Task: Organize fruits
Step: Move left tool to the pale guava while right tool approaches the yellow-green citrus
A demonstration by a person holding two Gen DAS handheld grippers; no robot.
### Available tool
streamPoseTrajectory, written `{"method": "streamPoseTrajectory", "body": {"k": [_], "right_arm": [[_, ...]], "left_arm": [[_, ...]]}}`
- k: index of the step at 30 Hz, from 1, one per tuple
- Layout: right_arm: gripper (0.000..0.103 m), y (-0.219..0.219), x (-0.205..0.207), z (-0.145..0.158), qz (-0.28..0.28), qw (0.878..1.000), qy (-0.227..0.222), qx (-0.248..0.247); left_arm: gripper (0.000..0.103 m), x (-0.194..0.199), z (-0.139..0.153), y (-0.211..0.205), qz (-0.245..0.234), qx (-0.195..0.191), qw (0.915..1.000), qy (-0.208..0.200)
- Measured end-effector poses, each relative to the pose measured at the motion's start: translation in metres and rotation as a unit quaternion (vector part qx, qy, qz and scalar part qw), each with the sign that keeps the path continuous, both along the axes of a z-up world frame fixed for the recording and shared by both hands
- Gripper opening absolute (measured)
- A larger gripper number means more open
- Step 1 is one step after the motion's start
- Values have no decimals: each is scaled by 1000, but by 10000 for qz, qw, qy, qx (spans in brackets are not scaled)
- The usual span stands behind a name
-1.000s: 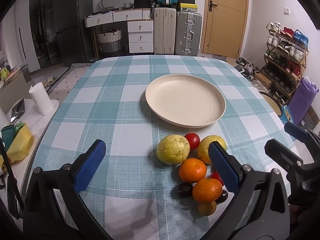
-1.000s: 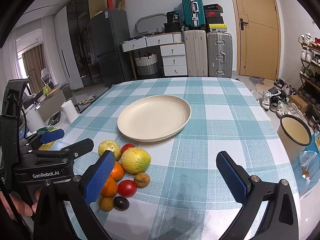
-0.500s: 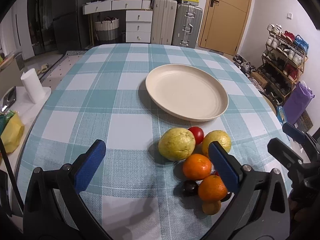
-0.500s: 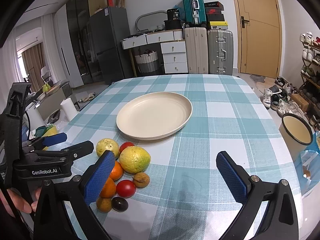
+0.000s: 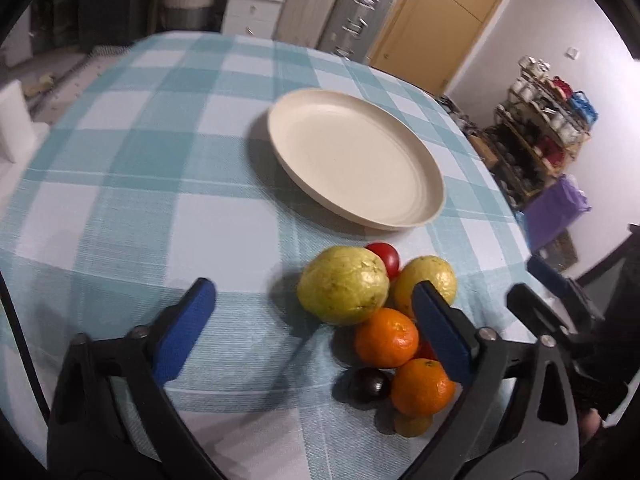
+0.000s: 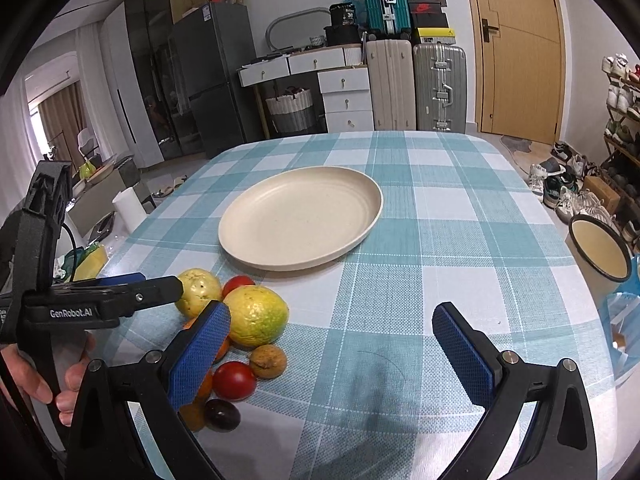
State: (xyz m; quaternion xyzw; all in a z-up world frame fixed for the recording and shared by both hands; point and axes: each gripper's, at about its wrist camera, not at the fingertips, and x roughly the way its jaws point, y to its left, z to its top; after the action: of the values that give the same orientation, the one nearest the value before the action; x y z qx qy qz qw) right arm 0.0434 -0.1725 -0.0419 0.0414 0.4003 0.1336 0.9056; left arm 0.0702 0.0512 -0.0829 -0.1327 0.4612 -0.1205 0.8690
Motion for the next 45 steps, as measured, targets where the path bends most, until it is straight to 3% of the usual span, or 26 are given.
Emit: {"method": "streamPoseTrajectory", "body": {"k": [5,12,19,38,45], "right_arm": [[103,-2,6,-5,-59,10000,39,17],[103,-2,13,-9,-59,9999,67,76],[103,-1,15,-11,-33,9999,91,97],[103,4,18,-15,187,9991,204,331],[103,8,29,-24,388,9944,537,826]], "left_arm": [[87,8,-9,4,-86,-251,9996,128],[63,12,-16,3,-362,-582,9974,212],[51,11,-20,1,-521,-848,9949,174],[51,5,-20,14,-432,-955,9945,72],[50,4,-20,20,-420,-982,9943,50]]}}
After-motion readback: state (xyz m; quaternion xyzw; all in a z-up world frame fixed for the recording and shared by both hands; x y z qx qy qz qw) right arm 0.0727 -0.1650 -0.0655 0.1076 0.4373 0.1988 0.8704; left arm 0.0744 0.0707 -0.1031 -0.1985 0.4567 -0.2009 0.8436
